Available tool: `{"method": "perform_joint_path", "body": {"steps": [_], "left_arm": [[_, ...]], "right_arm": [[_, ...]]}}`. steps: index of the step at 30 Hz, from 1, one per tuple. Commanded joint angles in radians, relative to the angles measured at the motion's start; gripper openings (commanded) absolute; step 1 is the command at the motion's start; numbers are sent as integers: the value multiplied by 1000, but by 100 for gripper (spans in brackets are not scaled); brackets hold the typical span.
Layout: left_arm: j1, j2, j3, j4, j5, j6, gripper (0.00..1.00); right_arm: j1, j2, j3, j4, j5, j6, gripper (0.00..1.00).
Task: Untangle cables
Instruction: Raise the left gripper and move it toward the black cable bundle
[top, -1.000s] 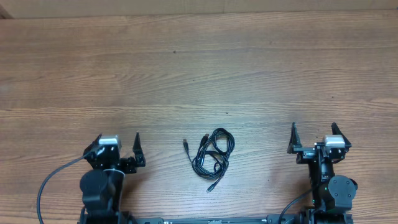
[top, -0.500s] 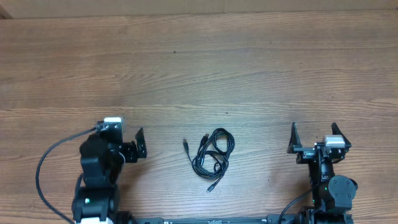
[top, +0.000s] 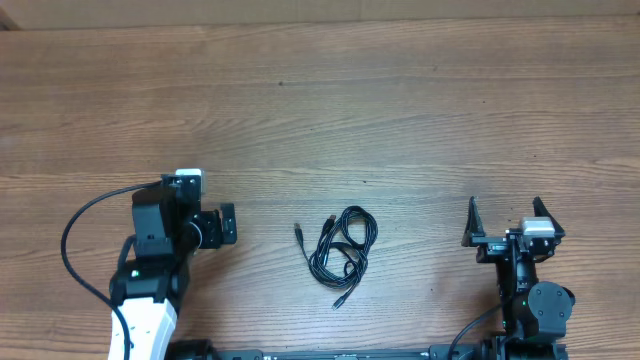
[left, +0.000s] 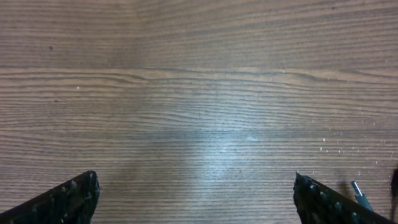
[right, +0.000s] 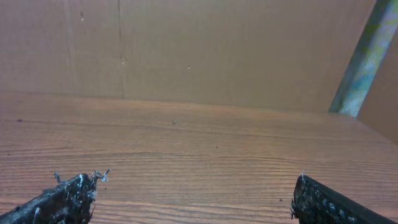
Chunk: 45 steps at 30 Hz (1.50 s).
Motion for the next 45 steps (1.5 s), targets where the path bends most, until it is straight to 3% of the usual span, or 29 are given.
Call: {"method": "perform_joint_path", "body": {"steps": [1,14,45], "left_arm": [[-6,47,61,-20,13,28,100],[-104,145,114,-56,2,87,100],[-106,147,114,-52,2,87,100]], "right_arm": [[3,-2,-10,5,9,3,100],[3,-2,-10,5,9,3,100],[3,-2,-10,5,9,3,100]]}}
